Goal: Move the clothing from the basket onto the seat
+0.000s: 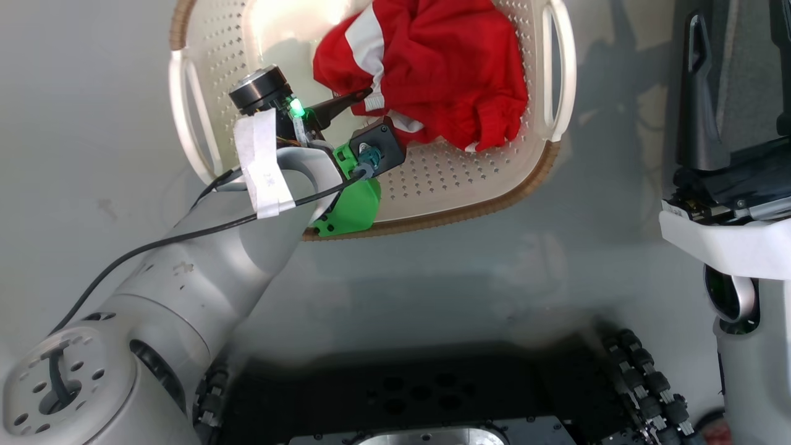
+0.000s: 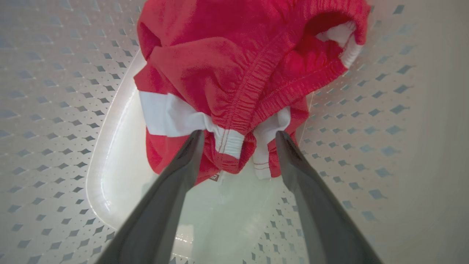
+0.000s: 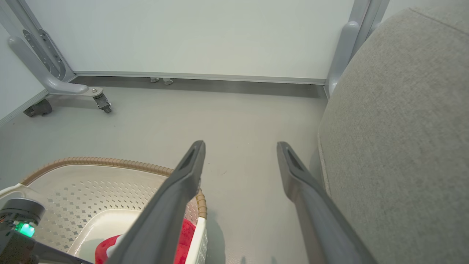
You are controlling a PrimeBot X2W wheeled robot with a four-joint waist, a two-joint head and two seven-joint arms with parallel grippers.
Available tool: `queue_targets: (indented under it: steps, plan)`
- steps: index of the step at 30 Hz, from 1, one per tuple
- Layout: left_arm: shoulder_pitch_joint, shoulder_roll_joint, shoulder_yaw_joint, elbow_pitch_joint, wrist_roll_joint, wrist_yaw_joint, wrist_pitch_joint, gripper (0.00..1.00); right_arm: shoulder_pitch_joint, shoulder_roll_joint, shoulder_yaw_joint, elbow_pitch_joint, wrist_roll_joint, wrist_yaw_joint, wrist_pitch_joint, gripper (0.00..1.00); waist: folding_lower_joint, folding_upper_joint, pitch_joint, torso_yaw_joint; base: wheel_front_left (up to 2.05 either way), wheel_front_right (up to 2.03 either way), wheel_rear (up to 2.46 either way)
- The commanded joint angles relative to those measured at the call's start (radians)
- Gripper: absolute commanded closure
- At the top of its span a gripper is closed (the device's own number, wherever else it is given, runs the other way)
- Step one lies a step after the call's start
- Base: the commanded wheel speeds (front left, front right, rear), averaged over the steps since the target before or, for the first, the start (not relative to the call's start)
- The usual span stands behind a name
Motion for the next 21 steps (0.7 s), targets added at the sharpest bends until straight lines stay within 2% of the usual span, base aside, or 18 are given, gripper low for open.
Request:
queue_targets:
  steps: [1, 7, 19, 21]
  plan:
    - [-0.022, 0.002, 0.000, 0.012, 0.014, 0.002, 0.002, 0.00, -0.004, 0.003, 0.004, -0.008, -0.004, -0.001, -0.002, 0.00, -0.0002, 0.0000, 0.040, -0.017, 0.00, 0.00, 0.00]
    - [-0.062, -0.002, 0.000, 0.055, 0.059, 0.002, -0.008, 0.00, 0.025, 0.014, 0.000, -0.028, -0.003, -0.001, -0.002, 0.00, -0.0002, 0.0000, 0.058, -0.026, 0.00, 0.00, 0.00]
    - [-0.089, -0.005, -0.001, 0.125, 0.056, 0.004, -0.045, 0.00, 0.070, 0.021, 0.022, -0.045, -0.004, -0.001, -0.002, 0.00, -0.0002, 0.0000, 0.078, -0.049, 0.00, 0.00, 0.00]
    - [-0.092, -0.004, 0.000, 0.127, 0.060, 0.017, -0.045, 0.00, 0.073, 0.019, 0.027, -0.050, -0.002, -0.001, -0.002, 0.00, -0.0002, 0.0000, 0.079, -0.053, 0.00, 0.00, 0.00]
